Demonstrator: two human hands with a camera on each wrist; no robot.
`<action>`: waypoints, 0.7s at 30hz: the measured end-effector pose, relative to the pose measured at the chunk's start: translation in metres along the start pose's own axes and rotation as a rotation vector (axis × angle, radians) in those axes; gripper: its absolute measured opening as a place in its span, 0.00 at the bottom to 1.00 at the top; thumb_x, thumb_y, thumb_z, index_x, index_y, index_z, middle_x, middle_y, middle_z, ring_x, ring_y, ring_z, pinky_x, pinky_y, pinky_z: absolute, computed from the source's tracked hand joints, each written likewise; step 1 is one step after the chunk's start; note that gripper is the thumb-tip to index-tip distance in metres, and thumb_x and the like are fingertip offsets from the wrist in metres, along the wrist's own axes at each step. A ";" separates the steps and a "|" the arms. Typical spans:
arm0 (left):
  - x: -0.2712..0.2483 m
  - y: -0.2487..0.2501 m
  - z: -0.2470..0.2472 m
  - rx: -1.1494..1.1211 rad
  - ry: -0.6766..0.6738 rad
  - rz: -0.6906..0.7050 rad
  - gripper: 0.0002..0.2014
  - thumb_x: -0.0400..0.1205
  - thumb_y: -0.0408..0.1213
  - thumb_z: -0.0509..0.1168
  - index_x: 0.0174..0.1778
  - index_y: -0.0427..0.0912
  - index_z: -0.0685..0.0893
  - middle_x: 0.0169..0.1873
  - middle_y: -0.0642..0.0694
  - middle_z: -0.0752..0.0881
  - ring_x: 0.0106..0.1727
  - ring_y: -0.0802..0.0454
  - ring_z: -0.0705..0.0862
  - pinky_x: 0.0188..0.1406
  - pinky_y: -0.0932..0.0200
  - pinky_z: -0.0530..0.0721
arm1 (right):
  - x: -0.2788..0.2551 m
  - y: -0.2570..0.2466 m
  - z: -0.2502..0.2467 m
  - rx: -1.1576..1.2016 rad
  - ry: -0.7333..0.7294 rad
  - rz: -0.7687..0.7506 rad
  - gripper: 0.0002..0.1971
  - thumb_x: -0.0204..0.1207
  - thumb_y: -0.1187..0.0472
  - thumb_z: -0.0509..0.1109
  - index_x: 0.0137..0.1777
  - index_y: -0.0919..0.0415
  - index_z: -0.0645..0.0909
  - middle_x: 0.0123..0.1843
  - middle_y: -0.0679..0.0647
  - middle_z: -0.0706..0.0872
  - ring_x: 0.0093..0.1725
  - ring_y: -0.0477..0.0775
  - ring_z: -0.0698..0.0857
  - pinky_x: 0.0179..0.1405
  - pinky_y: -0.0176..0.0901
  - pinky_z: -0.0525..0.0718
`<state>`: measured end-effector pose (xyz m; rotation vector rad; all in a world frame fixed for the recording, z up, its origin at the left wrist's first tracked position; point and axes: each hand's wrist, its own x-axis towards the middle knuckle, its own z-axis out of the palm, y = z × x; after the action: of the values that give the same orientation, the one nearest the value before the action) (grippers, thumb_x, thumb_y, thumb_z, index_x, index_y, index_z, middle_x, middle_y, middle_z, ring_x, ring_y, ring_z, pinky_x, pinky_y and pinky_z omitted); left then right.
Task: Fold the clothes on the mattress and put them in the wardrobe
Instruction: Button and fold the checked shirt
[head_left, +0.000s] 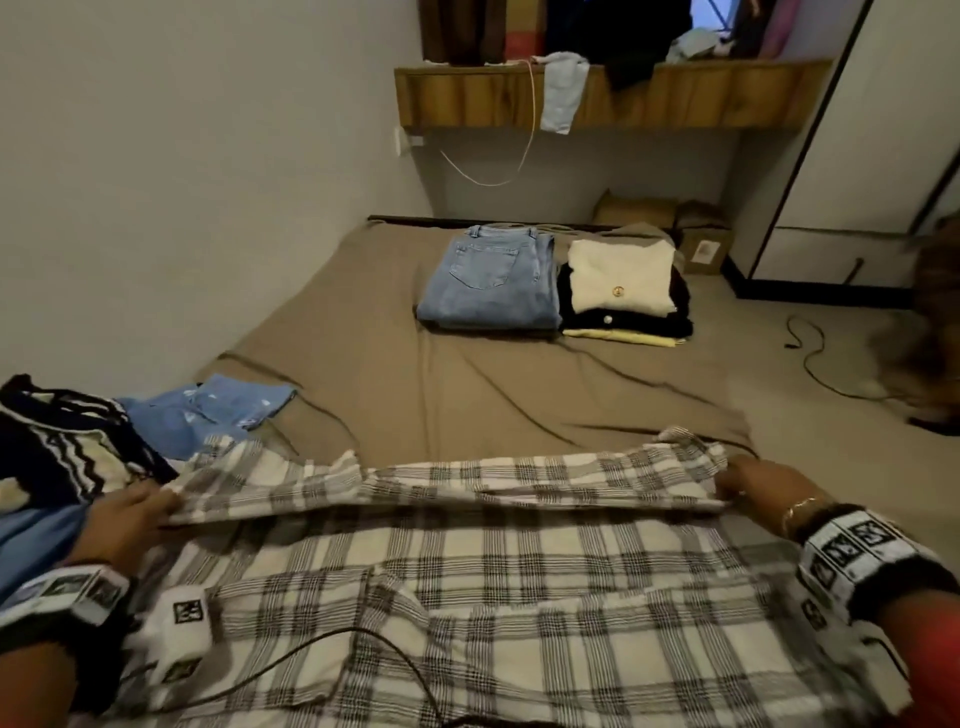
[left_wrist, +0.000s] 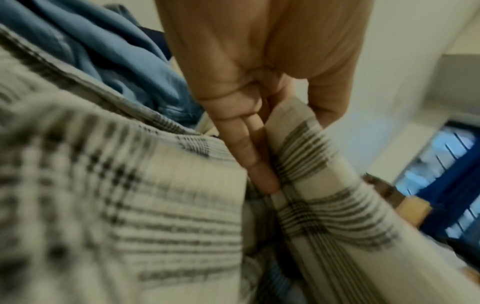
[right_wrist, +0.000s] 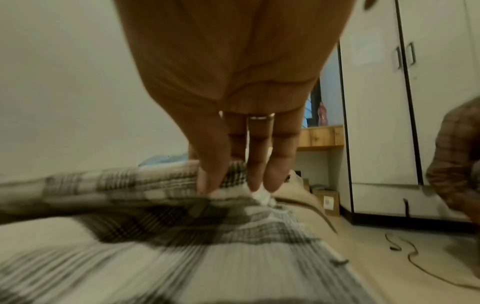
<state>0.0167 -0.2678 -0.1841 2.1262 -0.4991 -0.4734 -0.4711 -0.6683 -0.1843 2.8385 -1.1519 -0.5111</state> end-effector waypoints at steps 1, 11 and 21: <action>-0.002 -0.006 -0.001 0.086 0.036 0.113 0.17 0.67 0.53 0.63 0.42 0.43 0.75 0.20 0.38 0.80 0.23 0.39 0.82 0.23 0.62 0.67 | -0.002 0.001 0.002 0.029 -0.055 0.005 0.13 0.77 0.57 0.65 0.36 0.39 0.70 0.54 0.48 0.78 0.60 0.52 0.80 0.51 0.36 0.73; -0.010 0.058 0.062 0.553 0.115 0.310 0.10 0.77 0.32 0.71 0.50 0.29 0.84 0.48 0.29 0.86 0.52 0.31 0.83 0.49 0.43 0.77 | 0.054 -0.012 -0.036 0.237 0.163 -0.036 0.13 0.75 0.65 0.69 0.52 0.46 0.85 0.58 0.46 0.84 0.59 0.51 0.81 0.60 0.39 0.76; 0.003 0.043 0.124 0.824 -0.539 0.106 0.77 0.34 0.90 0.43 0.81 0.51 0.51 0.82 0.40 0.44 0.83 0.40 0.45 0.79 0.46 0.55 | 0.104 0.029 -0.027 0.410 -0.183 -0.094 0.09 0.81 0.59 0.63 0.43 0.59 0.82 0.43 0.54 0.81 0.46 0.51 0.78 0.45 0.37 0.69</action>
<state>-0.0510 -0.3758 -0.2160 2.7127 -1.2793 -0.8991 -0.4122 -0.7629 -0.1837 3.2652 -1.2877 -0.6144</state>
